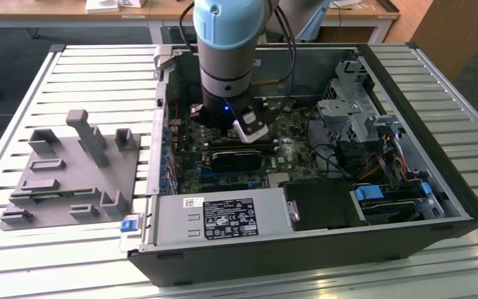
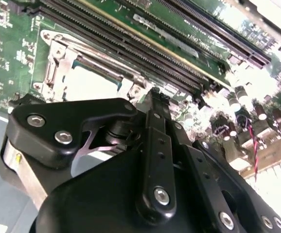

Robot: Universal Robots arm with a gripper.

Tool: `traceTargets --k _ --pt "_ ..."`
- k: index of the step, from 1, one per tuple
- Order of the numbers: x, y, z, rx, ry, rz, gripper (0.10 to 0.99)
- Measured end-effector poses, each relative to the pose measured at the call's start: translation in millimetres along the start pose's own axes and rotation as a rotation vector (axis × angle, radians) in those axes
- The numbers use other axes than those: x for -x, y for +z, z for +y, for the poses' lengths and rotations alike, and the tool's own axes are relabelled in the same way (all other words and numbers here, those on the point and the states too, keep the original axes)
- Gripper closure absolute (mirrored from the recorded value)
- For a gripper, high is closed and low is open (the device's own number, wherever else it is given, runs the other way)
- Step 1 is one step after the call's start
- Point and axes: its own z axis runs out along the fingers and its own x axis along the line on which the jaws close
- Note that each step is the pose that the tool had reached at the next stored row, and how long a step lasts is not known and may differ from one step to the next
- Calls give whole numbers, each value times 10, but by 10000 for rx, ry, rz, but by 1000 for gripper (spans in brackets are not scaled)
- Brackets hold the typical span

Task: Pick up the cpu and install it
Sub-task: 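Install the second cpu locking lever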

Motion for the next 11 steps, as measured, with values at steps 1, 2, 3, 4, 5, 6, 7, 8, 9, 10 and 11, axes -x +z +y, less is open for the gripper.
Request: traceTargets --k 1,2,3,4,5,6,7,8,9,10,11 --pt "0 -25 7 0 0 1 980" --pt "0 -47 13 -1 0 1 980" --pt "0 -72 20 -1 0 2 980" --pt "0 -97 26 0 0 1 980" --pt "1 -120 33 0 0 2 980" --pt "1 -140 39 -1 -1 3 980" --pt "1 -160 45 -1 -1 3 980" --pt "1 -178 51 -1 -1 2 980" --pt "1 -195 58 0 0 1 980" --pt "1 -212 63 0 0 1 980" --pt "1 -229 68 -1 0 2 980"
